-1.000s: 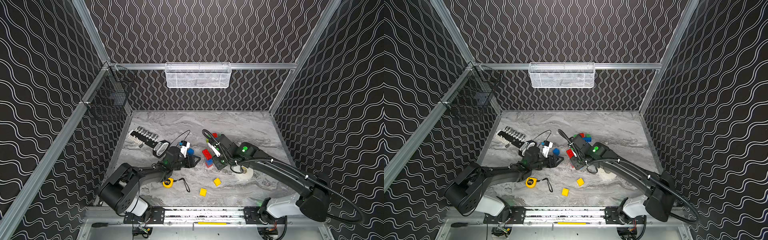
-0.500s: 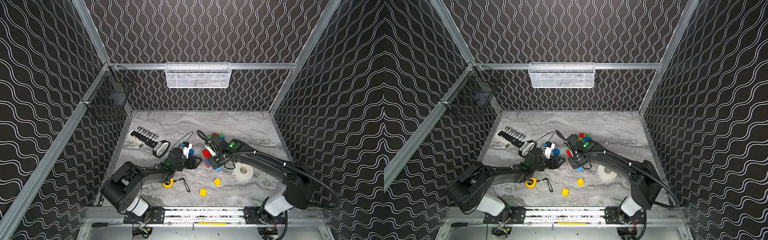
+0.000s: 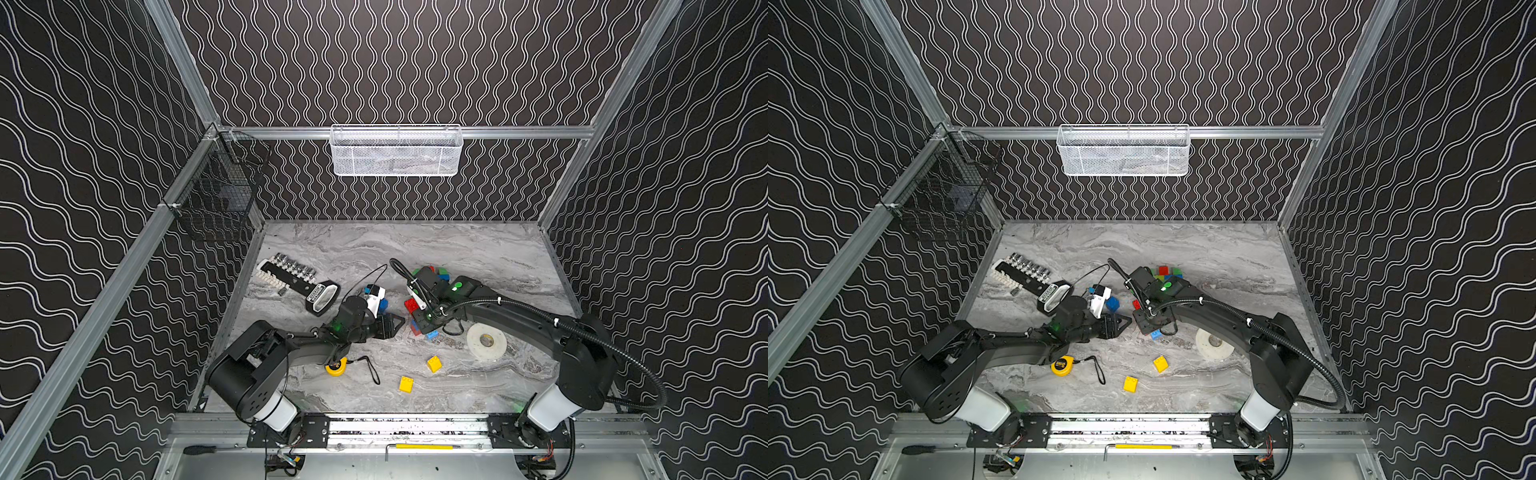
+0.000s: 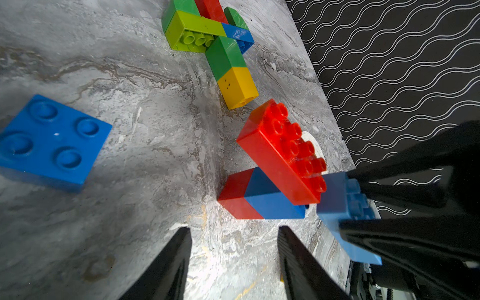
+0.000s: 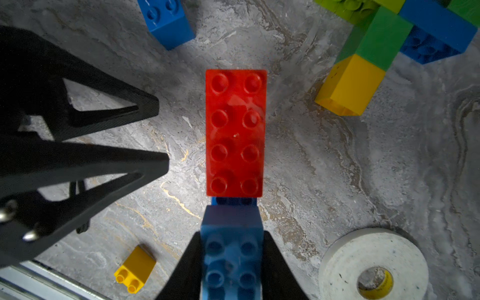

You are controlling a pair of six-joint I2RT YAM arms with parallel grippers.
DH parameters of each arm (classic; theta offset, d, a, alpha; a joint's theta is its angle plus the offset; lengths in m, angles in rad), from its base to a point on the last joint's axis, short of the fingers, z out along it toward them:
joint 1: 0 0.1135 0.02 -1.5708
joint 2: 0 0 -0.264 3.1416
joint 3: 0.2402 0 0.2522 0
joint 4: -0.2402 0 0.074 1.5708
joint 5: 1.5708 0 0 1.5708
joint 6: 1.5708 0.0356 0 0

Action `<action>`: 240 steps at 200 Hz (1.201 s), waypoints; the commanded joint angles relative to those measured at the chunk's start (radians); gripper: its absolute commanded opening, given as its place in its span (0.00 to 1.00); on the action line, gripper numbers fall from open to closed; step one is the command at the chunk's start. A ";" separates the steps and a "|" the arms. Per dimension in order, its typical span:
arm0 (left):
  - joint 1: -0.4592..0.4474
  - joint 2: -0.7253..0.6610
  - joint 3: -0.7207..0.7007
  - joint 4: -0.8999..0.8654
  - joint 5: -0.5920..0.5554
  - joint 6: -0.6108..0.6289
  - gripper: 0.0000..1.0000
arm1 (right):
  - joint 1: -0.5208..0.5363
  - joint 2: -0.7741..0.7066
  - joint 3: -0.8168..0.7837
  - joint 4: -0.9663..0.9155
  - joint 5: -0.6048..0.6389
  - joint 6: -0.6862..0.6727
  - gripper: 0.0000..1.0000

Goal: Assemble a fork with lego
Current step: Assemble the lego brick with the lego brick.

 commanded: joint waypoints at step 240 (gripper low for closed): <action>-0.005 0.014 0.012 0.028 0.005 0.016 0.57 | 0.001 0.124 0.072 -0.112 -0.010 0.024 0.00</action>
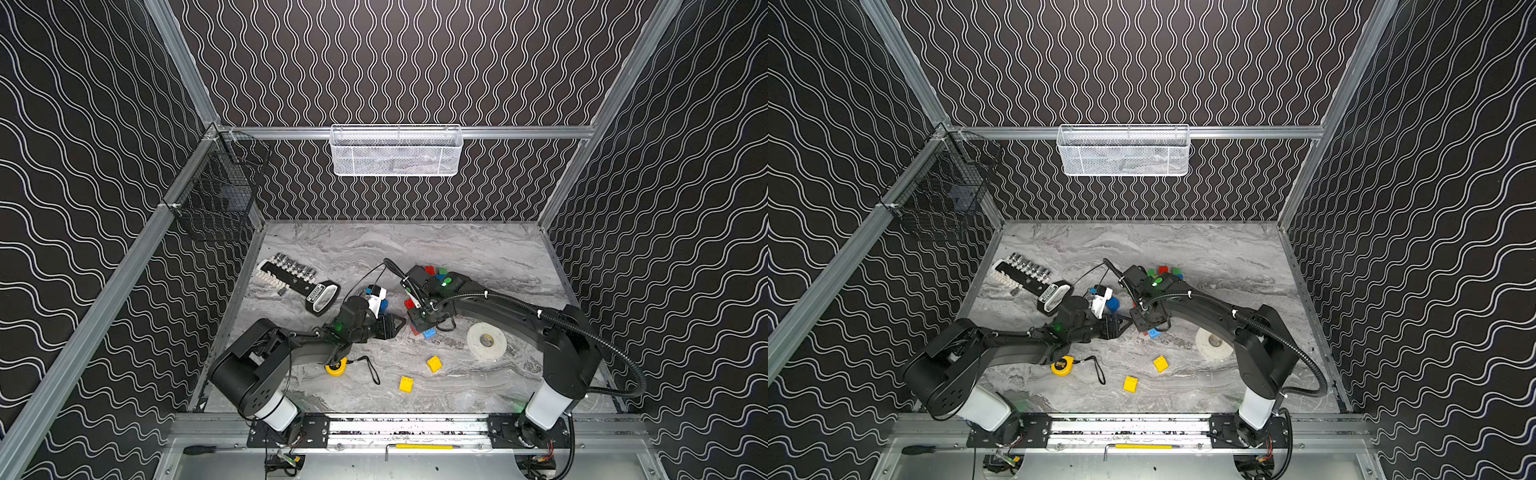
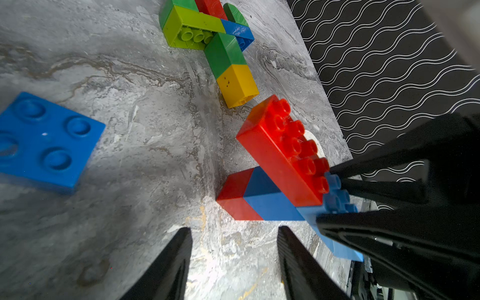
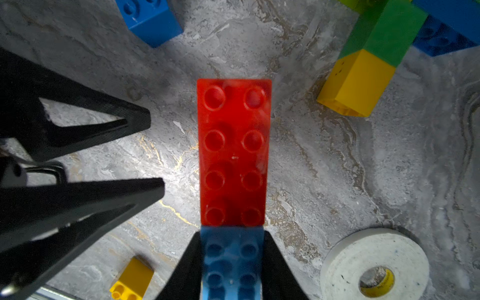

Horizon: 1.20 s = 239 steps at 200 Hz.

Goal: Assemble a fork with lego
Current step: Assemble the lego brick with the lego brick.

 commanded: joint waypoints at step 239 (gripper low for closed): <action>0.515 -0.317 -0.123 -0.172 0.091 0.026 0.64 | -0.016 0.403 0.588 -0.002 -0.120 -0.327 0.61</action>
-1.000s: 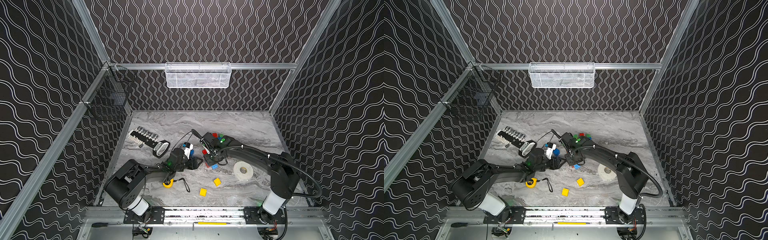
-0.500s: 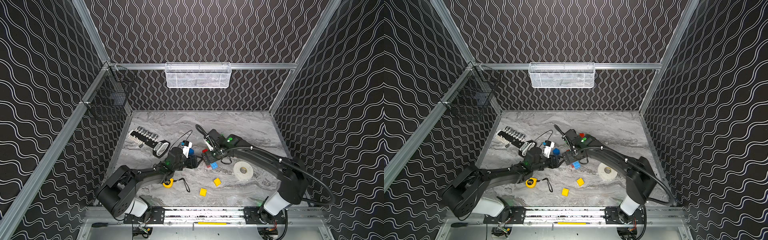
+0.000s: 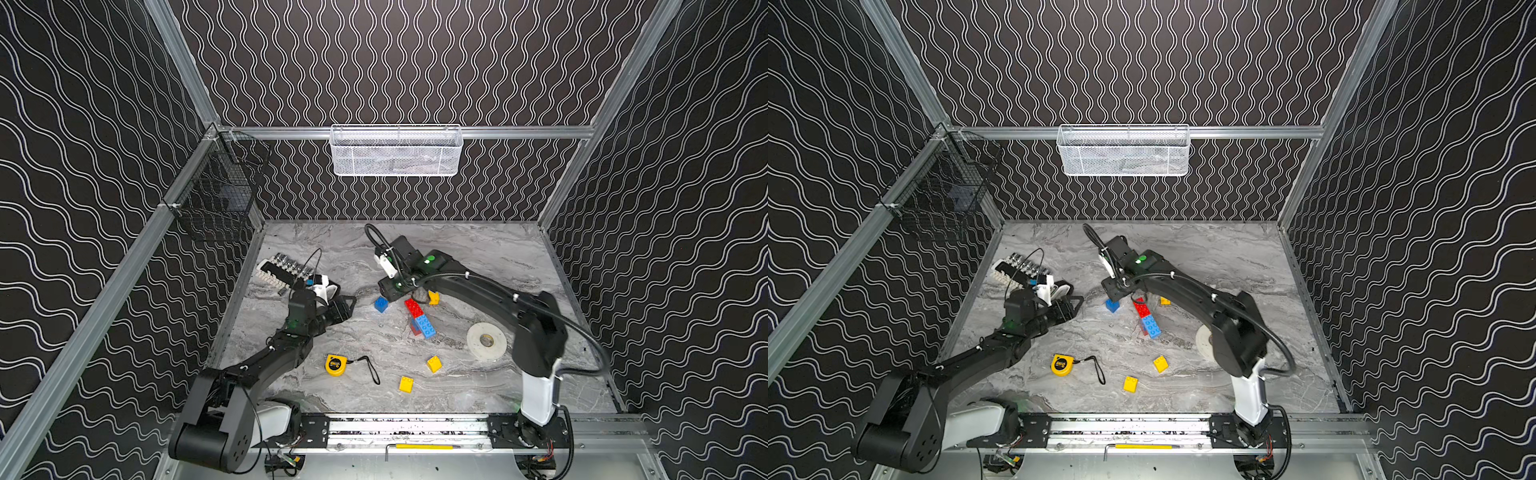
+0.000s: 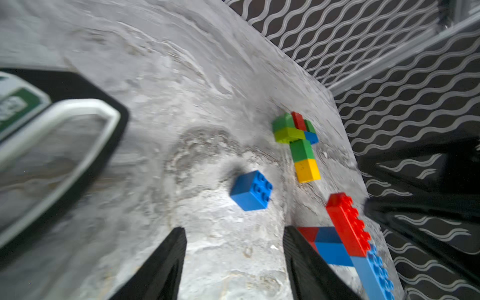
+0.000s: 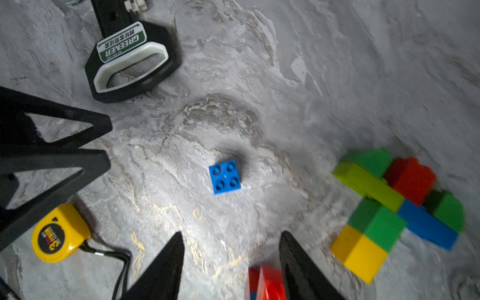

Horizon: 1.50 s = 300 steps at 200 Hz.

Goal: Assemble a fork with lego
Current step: Assemble the lego brick with the lego brick, then pick up the lego brick from the center of the board.

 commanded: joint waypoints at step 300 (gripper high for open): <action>-0.401 0.100 0.121 0.078 -0.056 -0.007 0.63 | -0.023 -0.367 -0.237 -0.193 0.072 0.212 0.09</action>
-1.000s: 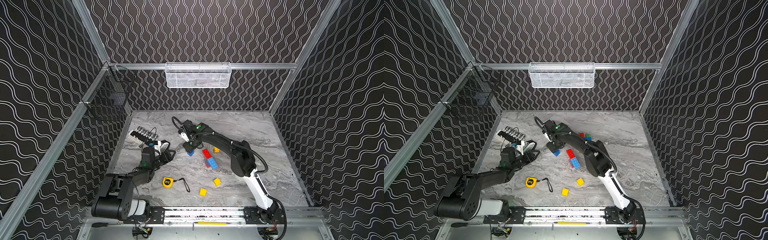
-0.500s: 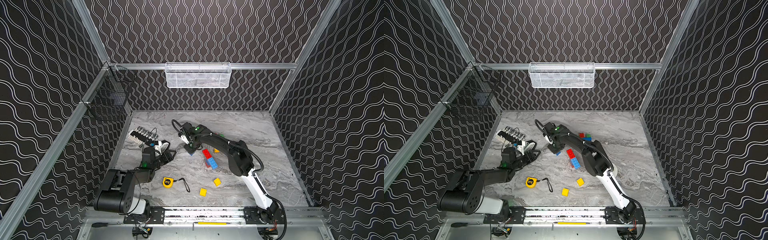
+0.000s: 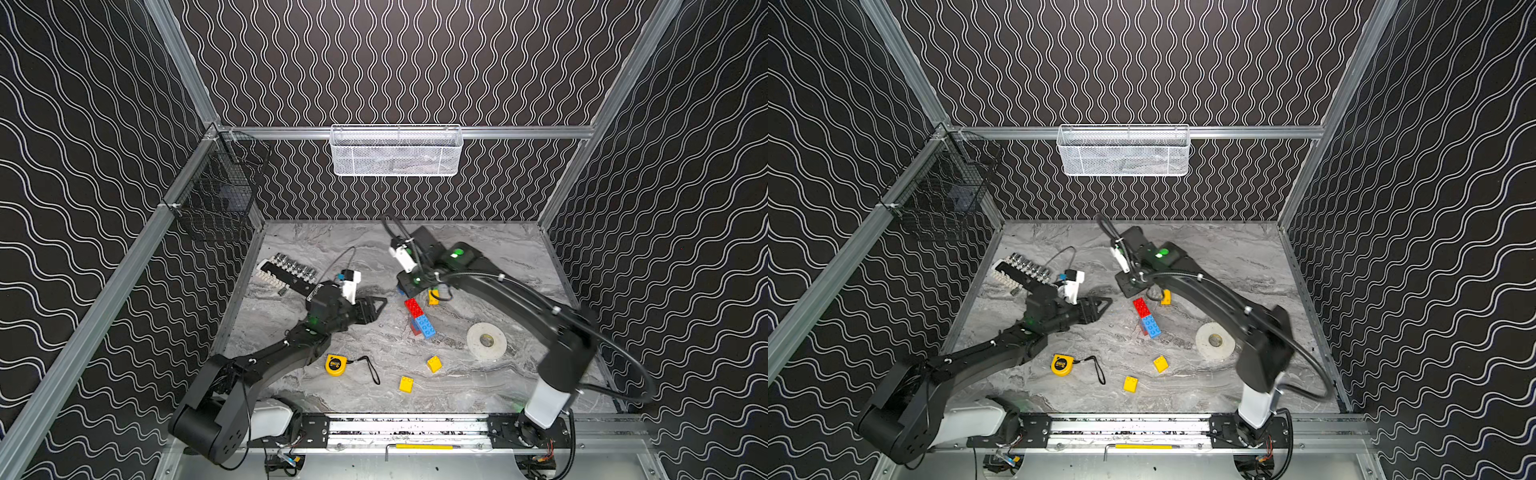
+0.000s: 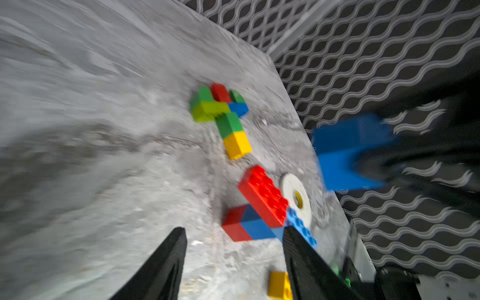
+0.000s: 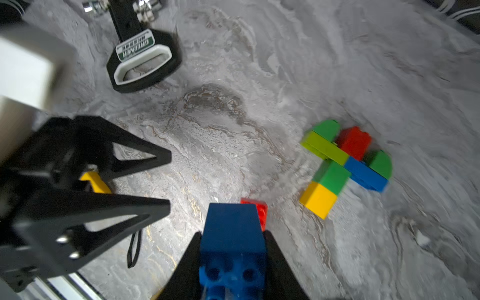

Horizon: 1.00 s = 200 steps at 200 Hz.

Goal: Assemble a fork with lego
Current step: Pick up the lego brick from the center of the board, then assemble the lego brick with the lego brick.

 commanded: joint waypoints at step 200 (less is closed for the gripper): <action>-0.198 0.164 0.021 0.092 -0.128 0.000 0.57 | 0.022 0.015 -0.132 -0.102 0.013 0.142 0.00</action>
